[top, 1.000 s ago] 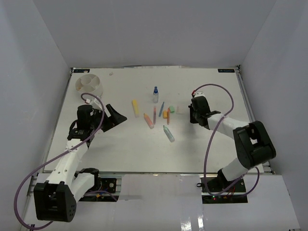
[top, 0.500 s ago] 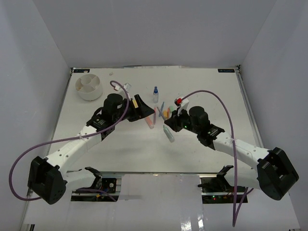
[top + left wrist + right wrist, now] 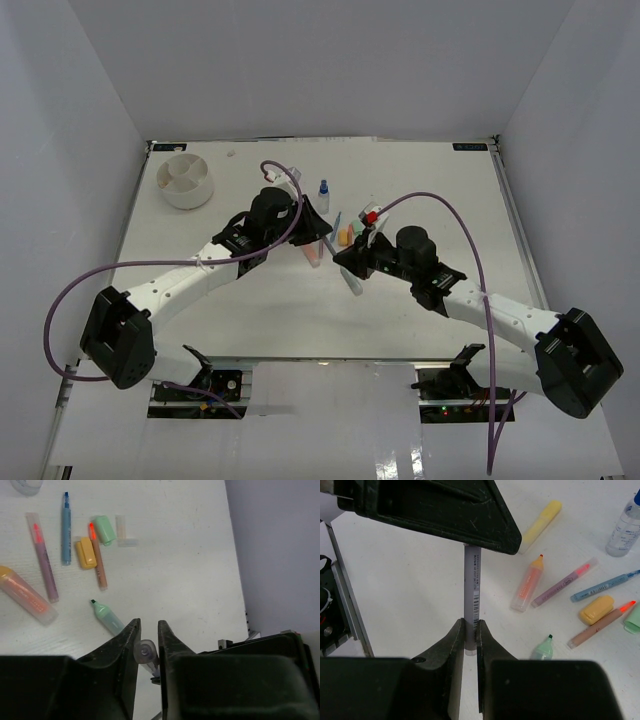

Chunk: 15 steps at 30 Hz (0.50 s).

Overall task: Sort the stationery into containers
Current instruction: Pick up the pen from the center of the board, then place the pen in the storage box.

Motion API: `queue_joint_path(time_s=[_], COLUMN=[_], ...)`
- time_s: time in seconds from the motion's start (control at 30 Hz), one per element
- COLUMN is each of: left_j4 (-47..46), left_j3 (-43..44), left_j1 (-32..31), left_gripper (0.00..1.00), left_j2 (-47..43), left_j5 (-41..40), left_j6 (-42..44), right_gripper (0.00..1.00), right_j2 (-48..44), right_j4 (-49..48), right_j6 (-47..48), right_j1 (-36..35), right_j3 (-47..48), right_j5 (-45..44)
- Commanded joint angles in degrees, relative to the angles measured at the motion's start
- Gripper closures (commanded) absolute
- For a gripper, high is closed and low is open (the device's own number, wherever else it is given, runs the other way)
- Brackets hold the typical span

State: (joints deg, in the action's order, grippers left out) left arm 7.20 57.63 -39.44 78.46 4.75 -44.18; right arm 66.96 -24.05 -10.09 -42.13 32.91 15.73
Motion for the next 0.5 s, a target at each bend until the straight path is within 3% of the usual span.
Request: queue_joint_path(time_s=[0.0,0.03,0.17,0.27,0.43,0.47], left_j4=[-0.7,-0.7,-0.6,0.3,3.0,2.9], left_j3=[2.1,2.3,2.2,2.3,5.1,5.6], left_j1=[-0.5,-0.5,-0.5,-0.5,2.7,3.9], left_gripper=[0.74,0.81,0.89,0.90,0.90,0.90], left_j2=[-1.4,-1.4,-1.6,-1.6,-1.5,-1.6], left_j5=[-2.6,-2.7,-3.9,-9.3,-20.1,-21.7], left_j6=[1.4,1.7,3.0,5.6,13.5,16.6], right_gripper=[0.87,0.87,0.79,0.49,0.11,0.08], right_j2=[-0.1,0.4,1.8,3.3,4.2,4.2], right_j4=[-4.9,-5.2,-6.3,-5.6,-2.8,-2.2], right_j6=[0.2,0.1,-0.1,0.2,2.0,2.5], right_j1=[-0.4,-0.3,-0.4,-0.3,-0.2,-0.2], right_j3=[-0.3,-0.4,-0.2,0.8,1.5,1.7], right_j5=[1.9,2.1,2.3,1.9,-0.7,-1.2])
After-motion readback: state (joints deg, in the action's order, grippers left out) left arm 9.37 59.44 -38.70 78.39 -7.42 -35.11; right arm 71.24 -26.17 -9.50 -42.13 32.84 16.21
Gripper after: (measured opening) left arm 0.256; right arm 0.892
